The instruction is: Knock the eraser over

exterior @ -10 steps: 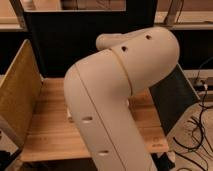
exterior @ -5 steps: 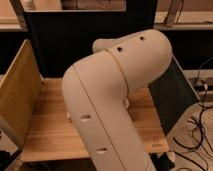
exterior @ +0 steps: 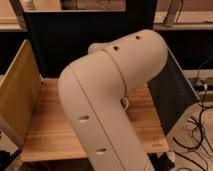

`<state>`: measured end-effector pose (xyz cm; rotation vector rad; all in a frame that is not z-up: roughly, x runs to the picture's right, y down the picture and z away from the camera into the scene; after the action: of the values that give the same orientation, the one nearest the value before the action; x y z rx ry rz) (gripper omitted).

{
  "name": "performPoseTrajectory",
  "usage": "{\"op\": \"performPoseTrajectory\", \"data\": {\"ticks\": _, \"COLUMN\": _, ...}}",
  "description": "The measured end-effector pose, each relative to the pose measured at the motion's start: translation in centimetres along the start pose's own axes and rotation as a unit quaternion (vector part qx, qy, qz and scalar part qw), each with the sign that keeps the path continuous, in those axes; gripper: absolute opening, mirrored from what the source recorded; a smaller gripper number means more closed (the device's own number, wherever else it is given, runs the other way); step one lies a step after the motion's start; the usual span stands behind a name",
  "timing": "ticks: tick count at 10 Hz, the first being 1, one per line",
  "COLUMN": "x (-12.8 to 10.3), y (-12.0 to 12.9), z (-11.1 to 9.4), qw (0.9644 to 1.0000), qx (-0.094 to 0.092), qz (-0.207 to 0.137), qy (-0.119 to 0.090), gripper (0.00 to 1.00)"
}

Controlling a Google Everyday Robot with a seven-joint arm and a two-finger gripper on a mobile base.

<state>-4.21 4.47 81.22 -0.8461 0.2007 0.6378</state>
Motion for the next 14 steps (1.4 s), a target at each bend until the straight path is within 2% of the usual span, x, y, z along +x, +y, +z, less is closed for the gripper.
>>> {"op": "performPoseTrajectory", "data": {"ticks": 3, "x": -0.5, "y": 3.3, "z": 2.8, "qw": 0.9984, "qx": -0.031, "qz": -0.039, "qy": 0.028, "gripper": 0.0}}
{"op": "performPoseTrajectory", "data": {"ticks": 5, "x": -1.7, "y": 4.8, "z": 4.3, "qw": 0.9965, "qx": -0.048, "qz": -0.058, "qy": 0.034, "gripper": 0.0}}
{"op": "performPoseTrajectory", "data": {"ticks": 8, "x": -4.5, "y": 5.9, "z": 5.5, "qw": 0.9937, "qx": -0.067, "qz": -0.084, "qy": 0.031, "gripper": 0.0}}
{"op": "performPoseTrajectory", "data": {"ticks": 9, "x": -6.1, "y": 5.9, "z": 5.5, "qw": 0.9924, "qx": -0.072, "qz": -0.096, "qy": 0.026, "gripper": 0.0}}
{"op": "performPoseTrajectory", "data": {"ticks": 11, "x": -8.9, "y": 5.0, "z": 5.1, "qw": 0.9913, "qx": -0.07, "qz": -0.111, "qy": 0.014, "gripper": 0.0}}
{"op": "performPoseTrajectory", "data": {"ticks": 12, "x": -10.4, "y": 3.2, "z": 4.3, "qw": 0.9922, "qx": -0.059, "qz": -0.11, "qy": 0.002, "gripper": 0.0}}
{"op": "performPoseTrajectory", "data": {"ticks": 14, "x": -11.5, "y": -0.4, "z": 2.6, "qw": 0.995, "qx": -0.034, "qz": -0.092, "qy": -0.018, "gripper": 0.0}}
